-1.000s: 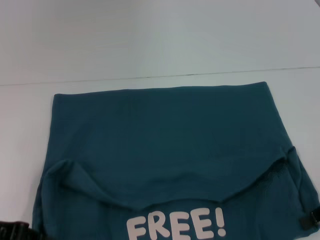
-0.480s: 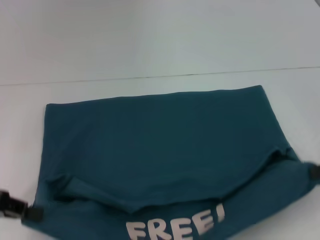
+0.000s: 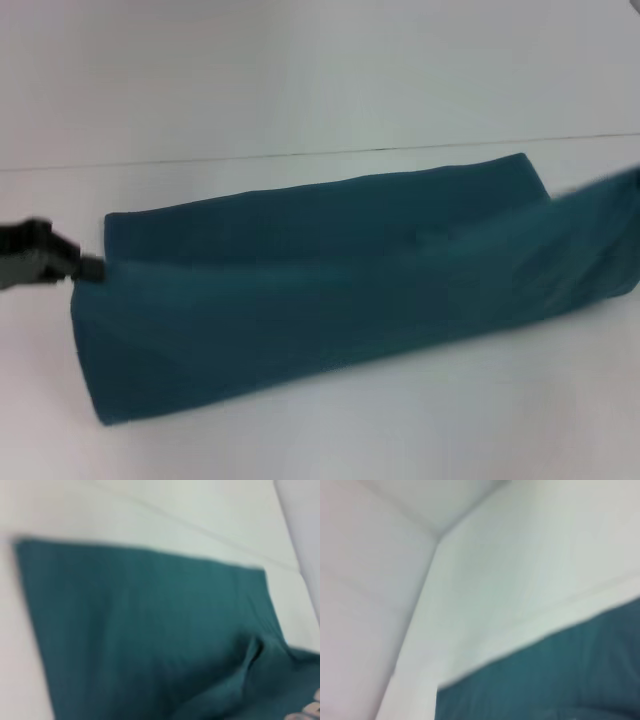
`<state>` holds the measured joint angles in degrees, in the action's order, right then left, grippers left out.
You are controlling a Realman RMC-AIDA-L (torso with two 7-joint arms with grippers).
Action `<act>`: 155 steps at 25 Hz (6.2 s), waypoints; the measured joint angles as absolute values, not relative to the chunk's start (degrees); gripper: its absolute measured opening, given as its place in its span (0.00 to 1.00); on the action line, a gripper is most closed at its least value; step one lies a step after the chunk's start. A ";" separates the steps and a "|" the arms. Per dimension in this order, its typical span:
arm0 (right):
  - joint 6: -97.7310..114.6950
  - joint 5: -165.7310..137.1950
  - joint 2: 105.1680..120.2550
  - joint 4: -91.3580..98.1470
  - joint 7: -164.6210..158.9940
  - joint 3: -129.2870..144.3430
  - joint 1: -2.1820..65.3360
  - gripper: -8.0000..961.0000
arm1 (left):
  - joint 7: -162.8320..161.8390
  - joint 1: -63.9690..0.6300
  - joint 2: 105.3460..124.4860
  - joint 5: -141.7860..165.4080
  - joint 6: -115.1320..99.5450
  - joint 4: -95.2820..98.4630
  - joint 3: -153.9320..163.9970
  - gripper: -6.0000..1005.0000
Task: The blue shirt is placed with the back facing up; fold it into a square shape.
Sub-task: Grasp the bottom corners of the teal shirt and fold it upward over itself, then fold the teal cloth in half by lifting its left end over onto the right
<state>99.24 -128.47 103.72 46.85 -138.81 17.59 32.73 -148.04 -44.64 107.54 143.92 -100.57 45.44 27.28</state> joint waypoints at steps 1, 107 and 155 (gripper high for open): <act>97.26 -127.55 104.11 46.80 -139.18 17.55 32.69 0.06 | -149.21 -44.80 107.64 143.92 -98.49 45.29 27.46 0.04; 98.94 -110.64 109.08 30.16 -121.75 28.19 23.95 0.62 | -137.54 -23.57 120.07 109.15 -78.61 29.80 26.08 0.84; 94.59 -110.92 109.00 30.22 -121.28 28.30 24.25 0.62 | -154.14 -22.68 120.76 117.15 -70.43 31.34 26.40 0.84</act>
